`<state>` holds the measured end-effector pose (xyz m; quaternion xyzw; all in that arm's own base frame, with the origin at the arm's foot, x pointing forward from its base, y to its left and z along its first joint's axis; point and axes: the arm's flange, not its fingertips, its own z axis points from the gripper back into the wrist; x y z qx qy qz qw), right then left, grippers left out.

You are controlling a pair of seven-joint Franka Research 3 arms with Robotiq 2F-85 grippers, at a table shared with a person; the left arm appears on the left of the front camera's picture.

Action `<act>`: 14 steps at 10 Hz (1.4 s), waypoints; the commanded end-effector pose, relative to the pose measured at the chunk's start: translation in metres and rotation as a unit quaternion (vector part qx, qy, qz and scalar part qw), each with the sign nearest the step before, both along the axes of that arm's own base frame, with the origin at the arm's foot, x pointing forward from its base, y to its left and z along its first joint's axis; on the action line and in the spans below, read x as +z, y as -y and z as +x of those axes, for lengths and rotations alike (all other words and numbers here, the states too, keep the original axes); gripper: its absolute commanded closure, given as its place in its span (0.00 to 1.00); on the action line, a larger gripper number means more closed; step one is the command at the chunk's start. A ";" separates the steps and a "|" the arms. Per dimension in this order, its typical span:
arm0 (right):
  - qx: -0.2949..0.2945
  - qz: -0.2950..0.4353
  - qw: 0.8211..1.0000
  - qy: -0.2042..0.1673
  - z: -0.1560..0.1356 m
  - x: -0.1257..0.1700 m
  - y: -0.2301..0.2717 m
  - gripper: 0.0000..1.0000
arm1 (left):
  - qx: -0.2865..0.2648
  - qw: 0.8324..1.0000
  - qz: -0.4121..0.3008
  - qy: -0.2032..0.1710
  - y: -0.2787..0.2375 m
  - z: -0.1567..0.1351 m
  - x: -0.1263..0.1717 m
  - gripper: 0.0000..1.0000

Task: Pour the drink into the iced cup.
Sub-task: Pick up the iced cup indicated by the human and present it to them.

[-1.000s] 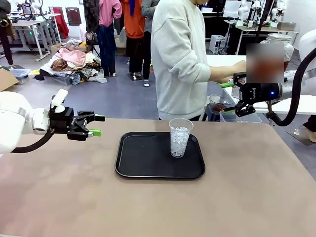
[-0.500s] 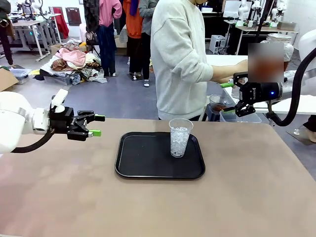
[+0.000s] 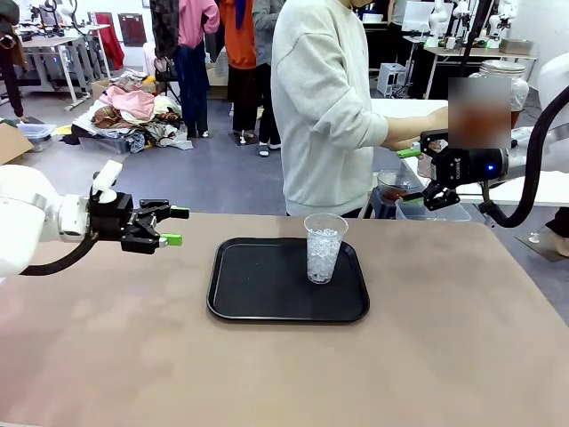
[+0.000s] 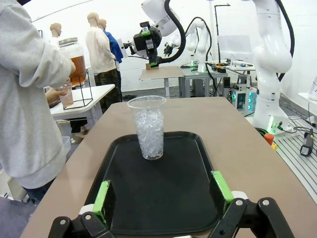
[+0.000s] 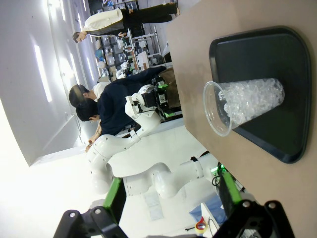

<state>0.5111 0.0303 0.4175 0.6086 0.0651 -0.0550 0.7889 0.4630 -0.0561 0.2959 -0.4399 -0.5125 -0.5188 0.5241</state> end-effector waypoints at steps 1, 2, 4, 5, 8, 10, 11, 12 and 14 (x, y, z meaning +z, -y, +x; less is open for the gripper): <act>0.000 0.001 1.000 0.000 -0.001 0.001 0.000 0.00 | 0.005 1.000 0.001 -0.003 0.002 0.001 0.002 0.00; 0.000 0.001 1.000 0.000 -0.001 0.001 0.000 0.00 | 0.005 1.000 0.001 -0.003 0.002 0.001 0.002 0.00; 0.000 0.001 1.000 0.000 -0.001 0.001 0.000 0.00 | 0.005 1.000 0.001 -0.003 0.002 0.001 0.002 0.00; 0.000 0.001 1.000 0.000 -0.001 0.001 0.000 0.00 | 0.005 1.000 0.001 -0.003 0.002 0.001 0.002 0.00; 0.000 0.001 1.000 0.000 -0.001 0.001 0.000 0.00 | 0.005 1.000 0.001 -0.003 0.002 0.001 0.002 0.00; 0.000 0.001 1.000 0.000 -0.001 0.001 0.000 0.00 | 0.005 1.000 0.001 -0.003 0.002 0.001 0.002 0.00; 0.000 0.001 1.000 0.000 -0.001 0.001 0.000 0.00 | 0.005 1.000 0.001 -0.003 0.002 0.001 0.002 0.00; 0.000 0.001 1.000 0.000 -0.001 0.001 0.000 0.00 | 0.005 1.000 0.001 -0.003 0.002 0.001 0.002 0.00; 0.000 0.001 1.000 0.000 -0.001 0.001 0.000 0.00 | 0.005 1.000 0.001 -0.003 0.002 0.001 0.002 0.00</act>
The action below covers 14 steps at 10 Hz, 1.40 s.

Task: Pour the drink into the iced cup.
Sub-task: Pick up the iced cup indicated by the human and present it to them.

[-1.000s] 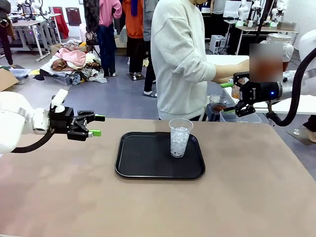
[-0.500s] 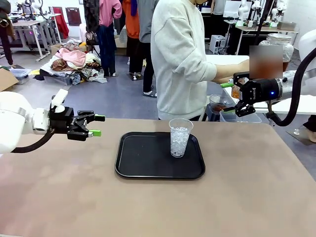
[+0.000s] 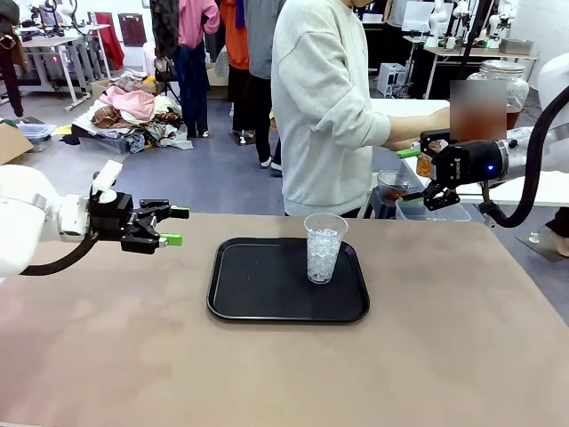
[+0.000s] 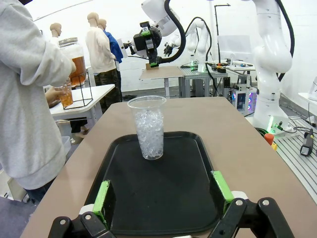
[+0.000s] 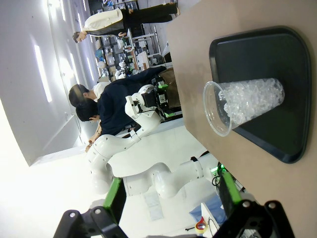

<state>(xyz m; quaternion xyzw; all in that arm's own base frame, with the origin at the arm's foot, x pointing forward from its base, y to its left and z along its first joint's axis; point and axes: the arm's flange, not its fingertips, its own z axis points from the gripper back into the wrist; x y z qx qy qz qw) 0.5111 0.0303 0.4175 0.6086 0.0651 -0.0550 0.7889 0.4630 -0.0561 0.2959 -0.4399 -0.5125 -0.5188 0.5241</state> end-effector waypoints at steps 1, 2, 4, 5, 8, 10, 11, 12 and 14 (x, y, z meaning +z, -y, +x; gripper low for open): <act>0.000 0.001 1.000 0.000 -0.001 0.001 0.000 0.00 | 0.005 1.000 0.001 -0.003 0.002 0.001 0.002 0.00; 0.000 0.001 1.000 0.000 -0.001 0.001 0.000 0.00 | 0.005 1.000 0.001 -0.003 0.002 0.001 0.002 0.00; 0.000 0.001 1.000 0.000 -0.001 0.001 0.000 0.00 | 0.005 1.000 0.001 -0.003 0.002 0.001 0.002 0.00; 0.000 0.001 1.000 0.000 -0.001 0.001 0.000 0.00 | 0.005 1.000 0.001 -0.003 0.002 0.001 0.002 0.00; 0.000 0.001 1.000 0.000 -0.001 0.001 0.000 0.00 | 0.005 1.000 0.001 -0.003 0.002 0.001 0.002 0.00; 0.000 0.001 1.000 0.000 -0.001 0.001 0.000 0.00 | 0.005 1.000 0.001 -0.003 0.002 0.001 0.002 0.00; 0.000 0.001 1.000 0.000 -0.001 0.001 0.000 0.00 | 0.005 1.000 0.001 -0.003 0.002 0.001 0.002 0.00; 0.000 0.001 1.000 0.000 -0.001 0.001 0.000 0.00 | 0.005 1.000 0.001 -0.003 0.002 0.001 0.002 0.00; 0.000 0.001 1.000 0.000 -0.001 0.001 0.000 0.00 | 0.005 1.000 0.001 -0.003 0.002 0.001 0.002 0.00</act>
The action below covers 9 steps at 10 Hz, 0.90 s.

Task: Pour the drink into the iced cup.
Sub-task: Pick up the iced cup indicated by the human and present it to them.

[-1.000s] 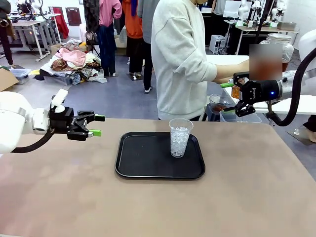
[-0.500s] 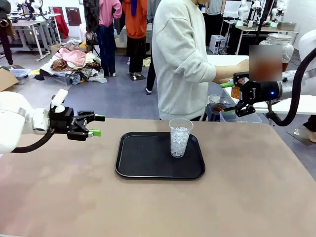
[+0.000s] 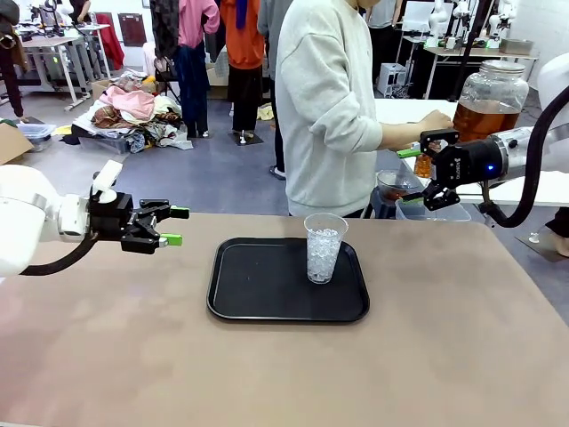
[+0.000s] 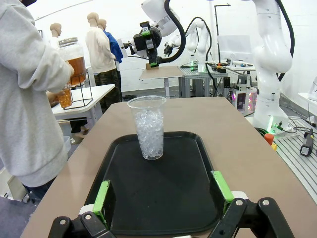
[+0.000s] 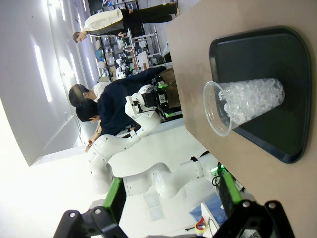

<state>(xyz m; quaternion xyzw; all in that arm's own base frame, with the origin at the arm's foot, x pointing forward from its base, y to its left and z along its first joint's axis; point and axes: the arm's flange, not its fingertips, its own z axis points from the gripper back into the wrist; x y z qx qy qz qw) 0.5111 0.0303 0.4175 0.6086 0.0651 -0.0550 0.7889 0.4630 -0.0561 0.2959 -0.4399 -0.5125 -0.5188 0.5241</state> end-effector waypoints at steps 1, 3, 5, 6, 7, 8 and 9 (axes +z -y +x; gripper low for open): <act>0.000 0.001 1.000 0.000 -0.001 0.001 0.000 0.00 | 0.005 1.000 0.001 -0.003 0.002 0.001 0.002 0.00; 0.000 0.001 1.000 0.000 -0.001 0.001 0.000 0.00 | 0.005 1.000 0.001 -0.003 0.002 0.001 0.002 0.00; 0.000 0.001 1.000 0.000 -0.001 0.001 0.000 0.00 | 0.005 1.000 0.001 -0.003 0.002 0.001 0.002 0.00; 0.000 0.001 1.000 0.000 -0.001 0.001 0.000 0.00 | 0.005 1.000 0.001 -0.003 0.002 0.001 0.002 0.00; 0.000 0.001 1.000 0.000 -0.001 0.001 0.000 0.00 | 0.005 1.000 0.001 -0.003 0.002 0.001 0.002 0.00; 0.000 0.001 1.000 0.000 -0.001 0.001 0.000 0.00 | 0.005 1.000 0.001 -0.003 0.002 0.001 0.002 0.00; 0.000 0.001 1.000 0.000 -0.001 0.001 0.000 0.00 | 0.005 1.000 0.001 -0.003 0.002 0.001 0.002 0.00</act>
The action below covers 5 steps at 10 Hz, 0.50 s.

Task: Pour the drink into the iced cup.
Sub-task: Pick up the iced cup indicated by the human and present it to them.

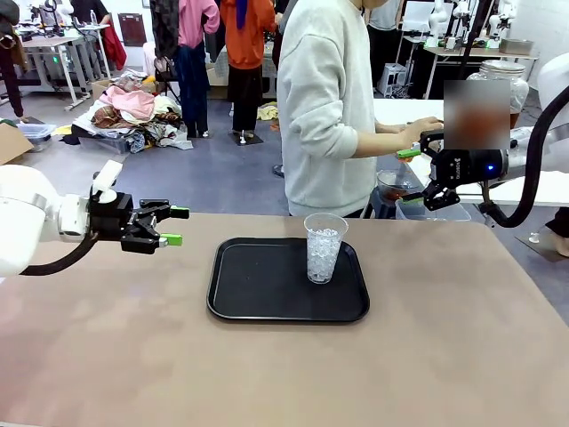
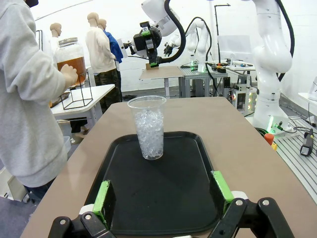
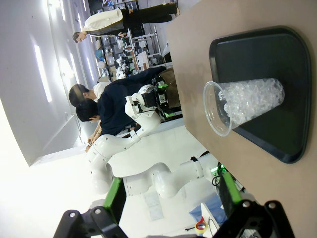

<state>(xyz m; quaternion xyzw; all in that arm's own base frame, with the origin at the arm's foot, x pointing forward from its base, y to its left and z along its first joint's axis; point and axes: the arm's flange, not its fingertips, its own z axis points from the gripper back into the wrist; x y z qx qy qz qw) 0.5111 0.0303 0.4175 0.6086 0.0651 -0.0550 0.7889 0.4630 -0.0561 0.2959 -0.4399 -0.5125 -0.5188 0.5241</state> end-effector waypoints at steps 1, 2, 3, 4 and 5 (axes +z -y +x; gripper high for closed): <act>0.000 0.001 1.000 0.000 -0.001 0.001 0.000 0.00 | 0.005 1.000 0.001 -0.003 0.002 0.001 0.002 0.00; 0.000 0.001 1.000 0.000 -0.001 0.001 0.000 0.00 | 0.005 1.000 0.001 -0.003 0.002 0.001 0.002 0.00; 0.000 0.001 1.000 0.000 -0.001 0.001 0.000 0.00 | 0.005 1.000 0.001 -0.003 0.002 0.001 0.002 0.00; 0.000 0.001 1.000 0.000 -0.001 0.001 0.000 0.00 | 0.005 1.000 0.001 -0.003 0.002 0.001 0.002 0.00; 0.000 0.001 1.000 0.000 -0.001 0.001 0.000 0.00 | 0.005 1.000 0.001 -0.003 0.002 0.001 0.002 0.00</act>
